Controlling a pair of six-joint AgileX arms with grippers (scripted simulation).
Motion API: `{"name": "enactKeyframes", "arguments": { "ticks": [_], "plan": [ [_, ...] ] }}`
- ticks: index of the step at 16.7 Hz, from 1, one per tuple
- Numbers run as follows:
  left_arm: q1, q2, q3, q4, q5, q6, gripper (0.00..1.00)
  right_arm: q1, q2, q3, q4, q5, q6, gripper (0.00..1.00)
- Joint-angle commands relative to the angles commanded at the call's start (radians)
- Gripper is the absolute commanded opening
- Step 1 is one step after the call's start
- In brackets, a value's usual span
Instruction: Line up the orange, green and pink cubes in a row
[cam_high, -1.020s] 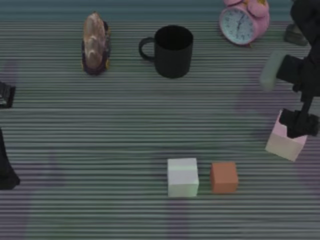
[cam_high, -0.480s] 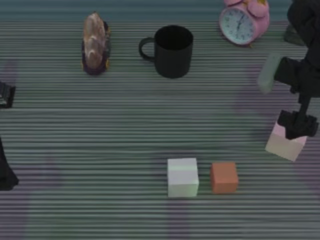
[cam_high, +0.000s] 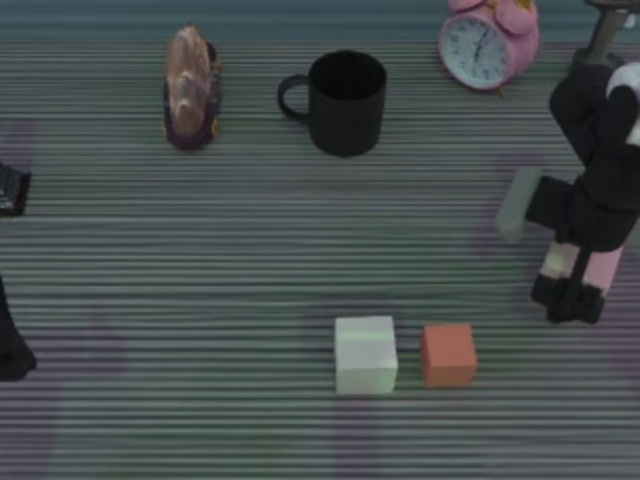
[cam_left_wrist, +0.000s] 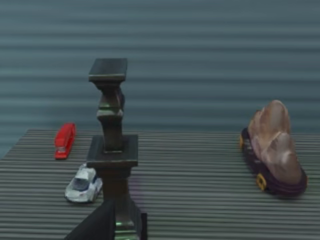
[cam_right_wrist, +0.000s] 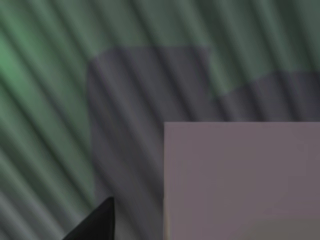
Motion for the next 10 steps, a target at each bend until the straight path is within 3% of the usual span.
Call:
{"name": "enactKeyframes", "arguments": {
  "ticks": [5,10],
  "plan": [
    [0.000,0.000,0.000,0.000,0.000,0.000,1.00,0.000,0.006,-0.010,0.013,0.000,0.000,1.00],
    [0.000,0.000,0.000,0.000,0.000,0.000,1.00,0.000,0.006,-0.010,0.013,0.000,0.000,0.62]
  ]
}}
